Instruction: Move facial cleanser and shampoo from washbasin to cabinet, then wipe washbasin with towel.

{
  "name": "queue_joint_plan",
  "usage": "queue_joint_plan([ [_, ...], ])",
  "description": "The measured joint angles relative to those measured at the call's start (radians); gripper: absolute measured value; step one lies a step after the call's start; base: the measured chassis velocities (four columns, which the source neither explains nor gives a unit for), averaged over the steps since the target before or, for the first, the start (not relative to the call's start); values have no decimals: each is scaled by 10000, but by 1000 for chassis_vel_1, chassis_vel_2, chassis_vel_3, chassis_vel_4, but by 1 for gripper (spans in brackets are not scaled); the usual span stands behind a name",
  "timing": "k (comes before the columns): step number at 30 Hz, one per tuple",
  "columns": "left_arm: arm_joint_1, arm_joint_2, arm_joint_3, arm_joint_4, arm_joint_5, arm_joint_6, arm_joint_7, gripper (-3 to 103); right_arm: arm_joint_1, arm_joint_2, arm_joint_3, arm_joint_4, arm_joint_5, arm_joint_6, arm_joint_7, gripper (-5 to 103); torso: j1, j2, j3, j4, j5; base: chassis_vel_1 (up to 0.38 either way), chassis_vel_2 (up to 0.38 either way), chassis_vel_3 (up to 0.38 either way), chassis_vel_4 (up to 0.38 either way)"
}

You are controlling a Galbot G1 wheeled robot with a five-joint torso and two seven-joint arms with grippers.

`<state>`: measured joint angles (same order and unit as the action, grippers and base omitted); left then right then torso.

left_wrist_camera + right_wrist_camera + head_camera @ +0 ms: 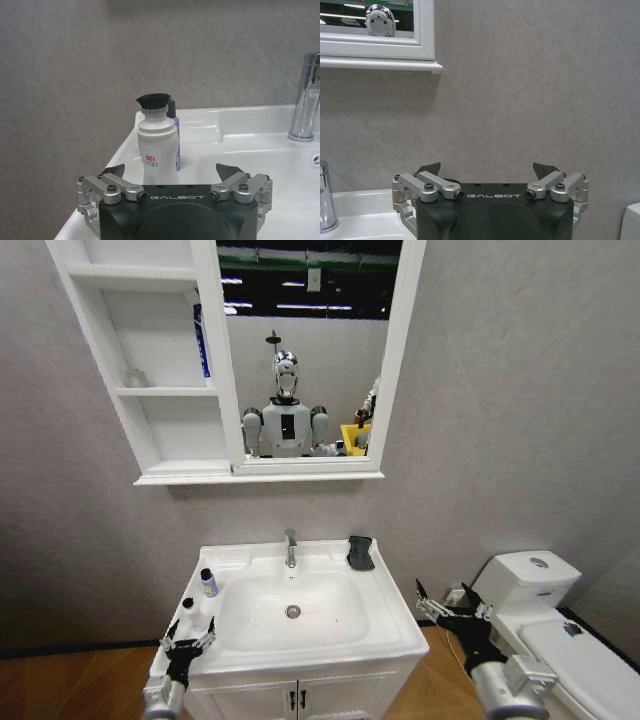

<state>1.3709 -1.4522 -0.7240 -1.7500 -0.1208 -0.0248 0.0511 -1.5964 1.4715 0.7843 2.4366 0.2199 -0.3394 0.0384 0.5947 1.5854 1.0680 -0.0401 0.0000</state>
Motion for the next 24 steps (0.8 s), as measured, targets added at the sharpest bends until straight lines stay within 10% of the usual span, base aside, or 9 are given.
queue_joint_plan([
  [19, 129, -18, -210, -752, -80, 365, -296, 40, 107, -53, -139, -41, -41, 24, 26, 100, -1, 0, 0, 2, 0, 0, 0, 0, 0],
  [24, 159, -20, -215, -805, -103, 445, -295, 38, 118, -57, -157, 52, -44, -8, 40, 100, -1, 0, 0, 2, 1, 0, 0, 0, 0],
])
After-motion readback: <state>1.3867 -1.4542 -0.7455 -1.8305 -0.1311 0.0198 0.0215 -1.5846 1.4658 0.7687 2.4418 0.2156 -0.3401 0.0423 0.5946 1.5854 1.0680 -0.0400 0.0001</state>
